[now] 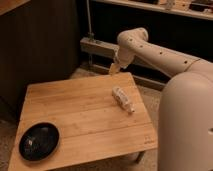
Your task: Place the bottle in the ceramic bowl
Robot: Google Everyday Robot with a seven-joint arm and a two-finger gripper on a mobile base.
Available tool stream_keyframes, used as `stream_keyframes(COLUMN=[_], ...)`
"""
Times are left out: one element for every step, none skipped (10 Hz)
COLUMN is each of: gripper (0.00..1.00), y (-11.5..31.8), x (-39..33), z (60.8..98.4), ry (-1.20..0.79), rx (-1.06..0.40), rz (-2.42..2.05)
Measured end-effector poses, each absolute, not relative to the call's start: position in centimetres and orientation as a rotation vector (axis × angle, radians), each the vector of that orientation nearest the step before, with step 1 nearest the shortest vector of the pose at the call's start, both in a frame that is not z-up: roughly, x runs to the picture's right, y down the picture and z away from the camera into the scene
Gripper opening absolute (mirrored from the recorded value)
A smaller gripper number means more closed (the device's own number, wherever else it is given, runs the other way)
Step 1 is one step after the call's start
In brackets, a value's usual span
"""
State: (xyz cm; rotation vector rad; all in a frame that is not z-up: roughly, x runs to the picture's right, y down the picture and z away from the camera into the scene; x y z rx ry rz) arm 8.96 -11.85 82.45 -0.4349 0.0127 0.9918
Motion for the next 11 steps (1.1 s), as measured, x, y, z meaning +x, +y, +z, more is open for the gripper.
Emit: stream_keyframes(gripper=[0.65, 0.65, 0.65, 0.65, 0.65, 0.65, 0.65, 0.65, 0.65, 0.65, 0.61], y=[-11.9, -11.6, -10.8, -9.9, -8.5, -6.6, -4.8, -3.2, -1.2, 0.2, 1.1], x=[10.1, 10.9, 11.0, 11.3, 11.6, 10.9, 9.9, 9.5, 8.9, 8.3, 7.8], z=[82.7, 83.0, 82.9, 82.6, 82.0, 81.3, 80.5, 80.1, 80.0, 80.5, 81.1], ry=[0.013, 0.010, 0.002, 0.001, 0.002, 0.003, 0.002, 0.007, 0.006, 0.005, 0.007], rx=[-0.449, -0.476, -0.504, -0.521, -0.539, -0.557, -0.566, -0.562, -0.551, -0.533, -0.513], rz=[0.988, 0.982, 0.973, 0.971, 0.967, 0.955, 0.948, 0.937, 0.922, 0.911, 0.906])
